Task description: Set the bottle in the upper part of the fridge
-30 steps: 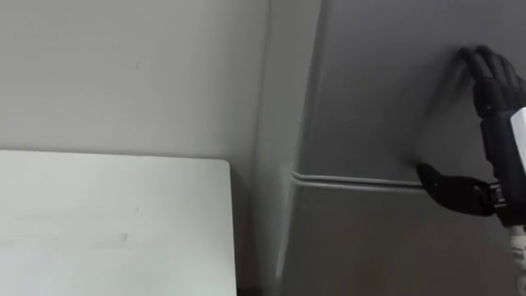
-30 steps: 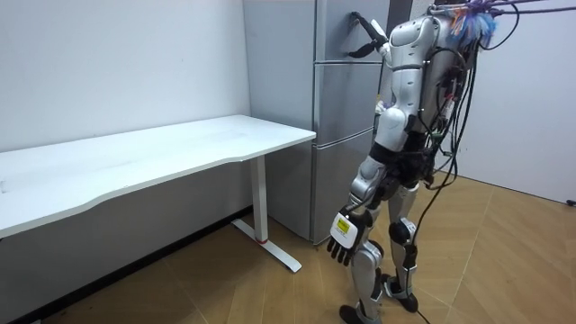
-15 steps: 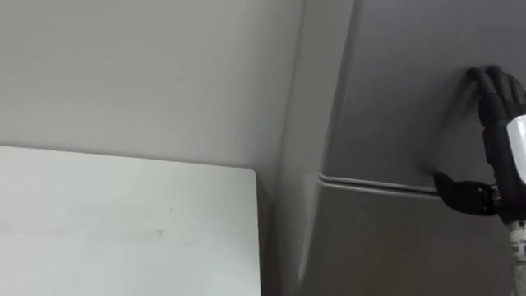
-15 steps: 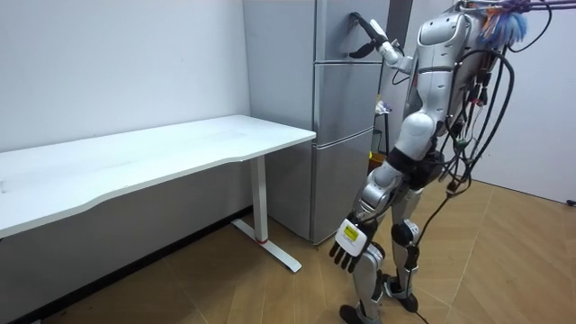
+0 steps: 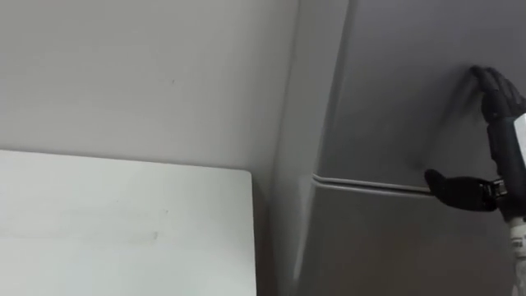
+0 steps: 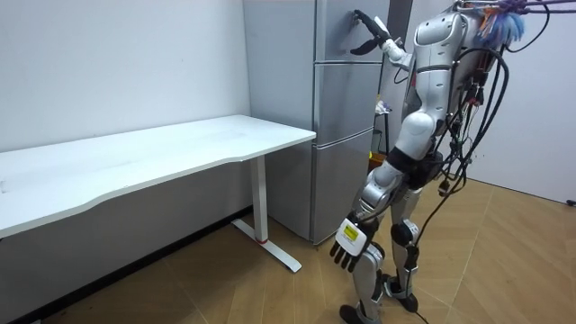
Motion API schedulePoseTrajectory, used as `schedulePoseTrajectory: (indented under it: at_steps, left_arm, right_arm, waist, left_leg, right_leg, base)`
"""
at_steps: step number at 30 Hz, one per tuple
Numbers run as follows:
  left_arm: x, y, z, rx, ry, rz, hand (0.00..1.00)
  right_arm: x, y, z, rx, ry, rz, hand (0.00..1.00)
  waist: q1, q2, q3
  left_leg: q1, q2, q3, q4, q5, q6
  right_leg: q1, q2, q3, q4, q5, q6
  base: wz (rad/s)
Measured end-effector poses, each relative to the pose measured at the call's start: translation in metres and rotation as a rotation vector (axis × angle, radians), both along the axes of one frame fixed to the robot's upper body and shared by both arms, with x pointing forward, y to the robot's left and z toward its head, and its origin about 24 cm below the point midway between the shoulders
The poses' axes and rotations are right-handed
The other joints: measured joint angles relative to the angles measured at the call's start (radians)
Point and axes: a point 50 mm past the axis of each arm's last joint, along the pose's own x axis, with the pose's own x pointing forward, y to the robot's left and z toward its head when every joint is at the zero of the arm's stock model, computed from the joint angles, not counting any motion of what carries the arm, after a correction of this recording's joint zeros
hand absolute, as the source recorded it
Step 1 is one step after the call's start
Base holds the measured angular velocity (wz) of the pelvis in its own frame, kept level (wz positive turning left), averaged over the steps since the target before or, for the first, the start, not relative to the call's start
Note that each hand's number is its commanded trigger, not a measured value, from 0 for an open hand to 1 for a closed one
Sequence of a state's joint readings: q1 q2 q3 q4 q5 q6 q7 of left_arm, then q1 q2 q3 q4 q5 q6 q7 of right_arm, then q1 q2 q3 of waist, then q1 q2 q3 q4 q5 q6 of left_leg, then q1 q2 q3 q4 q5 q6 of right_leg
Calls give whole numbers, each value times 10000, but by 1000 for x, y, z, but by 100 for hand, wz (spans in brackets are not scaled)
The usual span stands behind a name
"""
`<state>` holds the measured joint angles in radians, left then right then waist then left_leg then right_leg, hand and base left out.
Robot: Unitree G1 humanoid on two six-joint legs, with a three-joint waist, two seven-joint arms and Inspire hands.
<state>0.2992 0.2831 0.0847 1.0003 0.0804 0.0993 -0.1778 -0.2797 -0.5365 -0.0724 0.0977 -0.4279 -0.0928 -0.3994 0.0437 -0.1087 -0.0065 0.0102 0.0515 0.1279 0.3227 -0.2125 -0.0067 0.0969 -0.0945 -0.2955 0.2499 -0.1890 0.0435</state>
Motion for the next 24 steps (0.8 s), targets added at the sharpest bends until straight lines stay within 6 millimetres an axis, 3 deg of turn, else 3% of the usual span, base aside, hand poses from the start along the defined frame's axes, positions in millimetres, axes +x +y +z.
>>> schedulePoseTrajectory:
  at_steps: [6, 9, 14, 24]
  left_arm:
    - [-11, 6, 3, 321, -203, 538, 0]
    - [-12, 7, 3, 445, -264, 765, 0]
    - [-11, 8, 4, 547, -526, 761, 0]
    - [-12, 5, 3, 515, -668, 742, 0]
  right_arm:
    - [-21, -47, 10, 1425, -719, -1456, 0]
    - [-31, -60, 7, 1817, -844, -1944, 0]
    - [-35, -65, 5, 2770, -1078, -1965, 0]
    - [-52, -83, 2, 3344, -1534, -2775, 0]
  waist:
    - [-134, -14, -31]
    - [-251, 13, -49]
    - [-457, 56, 47]
    - [-768, -180, 14]
  left_leg:
    - [137, -78, 14, -218, 4, 7]
    - [224, -91, 69, -398, 5, 4]
    - [439, -107, 250, -725, 10, -10]
    - [441, -115, 343, -872, -23, -43]
  right_leg:
    - [65, -34, 7, -115, 0, -10]
    - [71, -29, 47, -136, -7, 1]
    - [47, -32, 201, -159, -32, 32]
    - [-1, -22, 183, -243, -50, 62]
  base:
    - [0]
    - [-8]
    - [-12]
    - [-1]
